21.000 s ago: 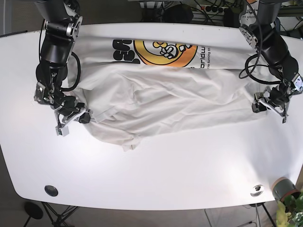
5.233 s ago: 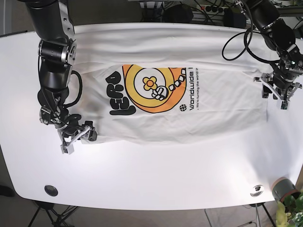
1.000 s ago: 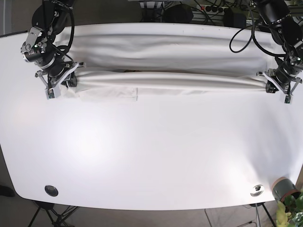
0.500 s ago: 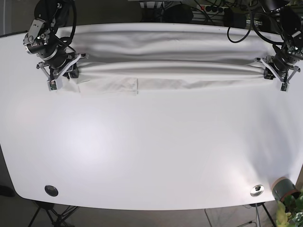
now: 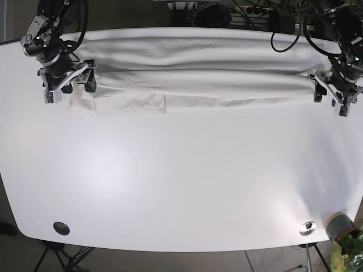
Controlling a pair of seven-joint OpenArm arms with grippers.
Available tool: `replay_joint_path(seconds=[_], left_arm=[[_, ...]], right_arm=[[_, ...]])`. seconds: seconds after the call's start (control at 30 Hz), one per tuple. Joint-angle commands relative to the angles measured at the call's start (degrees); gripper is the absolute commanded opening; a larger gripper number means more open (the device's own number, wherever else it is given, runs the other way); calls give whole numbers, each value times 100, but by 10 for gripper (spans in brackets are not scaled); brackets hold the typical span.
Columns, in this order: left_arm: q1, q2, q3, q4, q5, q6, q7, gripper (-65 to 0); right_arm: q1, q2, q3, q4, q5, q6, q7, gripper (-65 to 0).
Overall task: Fold the T-shirt properly
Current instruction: 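Lay the folded edge down and open both grippers, then move the right gripper along the folded edge to a new spot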
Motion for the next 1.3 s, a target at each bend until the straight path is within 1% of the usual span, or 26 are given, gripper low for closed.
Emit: replay_joint_path(seconds=[0.0,0.07,0.17,0.23,0.27,0.33,0.4,0.5,0.53,0.67,0.77,0.87,0.97,1.13,1.2,1.27], left_arm=[[-24,-125,-50,402,-388,20,-124,-311],[-24,-125,-50,499,-731,20,-124,-311],[-7,-125,-6,473,-951,55,-124,-311],[20,-72,82,464,-951,64,-124,-311],[20,24,161,464,-898,64,-124,-311],[55,139,249,464,-740,64,-124,-311],[152,244,302,464,-458,29,-124,-312],[257,385,302,437,-151,29,-124,-312],[292,420,302,332,-45,20,-133,-312],[327,402,275,-64,43,-50,-142,-312],[477,376,170,-406,60,-296,-177,-317],[494,306,20,-688,60,-309,-177,-360],[468,314,12,-996,60,-309,-177,-400],[143,262,64,-1312,60,-309,-317,-404],[55,262,179,-1479,60,-309,-344,-404],[-86,244,363,-1611,60,-309,-361,-404]], right_arm=[[38,194,103,125,467,29,101,-206],[47,344,94,125,933,20,101,-206],[161,379,-20,116,1320,20,101,-206],[196,388,-170,116,1346,11,101,-206],[231,388,-293,107,1293,-33,101,-206],[258,370,-495,55,1082,-41,101,-206],[266,344,-732,-60,766,-41,110,-209],[363,247,-987,-244,282,-41,118,-252],[398,151,-1013,-367,10,-41,118,-287],[363,-43,-1022,-552,-685,11,215,-365],[222,-113,-1022,-657,-1045,11,417,-388],[108,-96,-1040,-868,-1186,11,760,-387],[126,-60,-1049,-1255,-1194,11,1024,-387],[460,142,-1049,-1959,-1203,11,1209,-387],[609,203,-1049,-2222,-1203,11,1358,-387],[776,326,-1049,-2504,-1203,11,1516,-387]])
